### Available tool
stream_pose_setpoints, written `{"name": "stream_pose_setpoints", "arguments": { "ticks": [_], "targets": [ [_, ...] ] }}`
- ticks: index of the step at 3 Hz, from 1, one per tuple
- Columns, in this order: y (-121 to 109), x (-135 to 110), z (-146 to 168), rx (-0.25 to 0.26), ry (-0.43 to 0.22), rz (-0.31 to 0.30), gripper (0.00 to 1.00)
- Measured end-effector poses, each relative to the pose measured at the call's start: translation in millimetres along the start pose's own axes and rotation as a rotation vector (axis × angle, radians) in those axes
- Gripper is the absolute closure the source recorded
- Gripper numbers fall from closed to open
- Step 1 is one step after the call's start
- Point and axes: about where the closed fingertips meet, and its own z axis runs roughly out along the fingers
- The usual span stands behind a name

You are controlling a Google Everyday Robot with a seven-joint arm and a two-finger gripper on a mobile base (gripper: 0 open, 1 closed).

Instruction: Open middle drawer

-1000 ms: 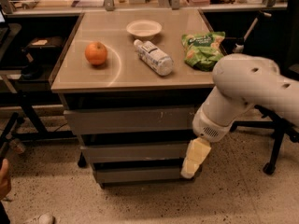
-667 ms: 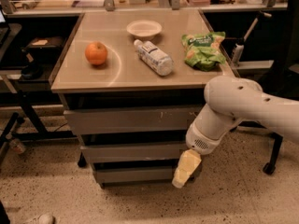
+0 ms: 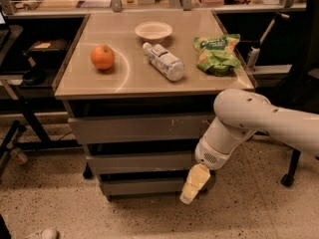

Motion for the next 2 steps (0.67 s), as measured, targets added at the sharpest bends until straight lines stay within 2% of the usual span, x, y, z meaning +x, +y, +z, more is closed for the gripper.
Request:
{"name": "stream_pose_setpoints", "arguments": {
  "ticks": [1, 2],
  "targets": [
    [-5.5, -6.1, 17.0, 0.004, -0.033, -0.003, 0.0],
    [-34.0, -24.6, 45.6, 0.024, -0.1, 0.0, 0.0]
  ]
}}
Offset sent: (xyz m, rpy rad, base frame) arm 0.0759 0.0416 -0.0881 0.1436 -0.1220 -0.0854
